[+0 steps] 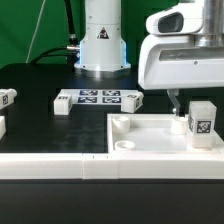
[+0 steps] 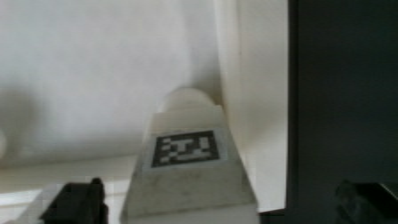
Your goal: Assemble one leg
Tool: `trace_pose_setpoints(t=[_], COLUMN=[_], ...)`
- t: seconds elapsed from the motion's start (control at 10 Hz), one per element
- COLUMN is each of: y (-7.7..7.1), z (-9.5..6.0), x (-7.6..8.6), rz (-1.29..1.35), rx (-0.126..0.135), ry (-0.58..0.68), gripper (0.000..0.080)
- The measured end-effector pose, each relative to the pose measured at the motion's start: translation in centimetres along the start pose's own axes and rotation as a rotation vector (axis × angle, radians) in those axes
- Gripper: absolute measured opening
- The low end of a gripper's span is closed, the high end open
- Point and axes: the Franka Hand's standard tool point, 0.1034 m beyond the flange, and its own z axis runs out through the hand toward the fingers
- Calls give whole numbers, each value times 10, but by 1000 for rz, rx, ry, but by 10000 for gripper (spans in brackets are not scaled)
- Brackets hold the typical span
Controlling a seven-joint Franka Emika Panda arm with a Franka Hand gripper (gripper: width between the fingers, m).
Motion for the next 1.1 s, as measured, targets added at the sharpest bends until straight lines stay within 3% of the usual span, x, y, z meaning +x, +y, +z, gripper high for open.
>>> trace_pose_setpoints(t=[0.1, 0.2, 0.3, 0.4, 0.5, 0.6, 0.7, 1.1], y=[1, 1, 1, 1, 5, 5, 5, 6], z=[0, 0, 0, 0, 0, 1, 1, 2], x=[0, 0, 0, 0, 0, 0, 0, 1], rz=[-47, -40, -41, -41, -26, -5, 5, 478], rx=[-2, -3, -3, -3, -7, -8, -6, 16], ry=[0, 0, 0, 0, 0, 0, 0, 38], gripper=[649, 535, 535, 362, 362, 294, 294, 294])
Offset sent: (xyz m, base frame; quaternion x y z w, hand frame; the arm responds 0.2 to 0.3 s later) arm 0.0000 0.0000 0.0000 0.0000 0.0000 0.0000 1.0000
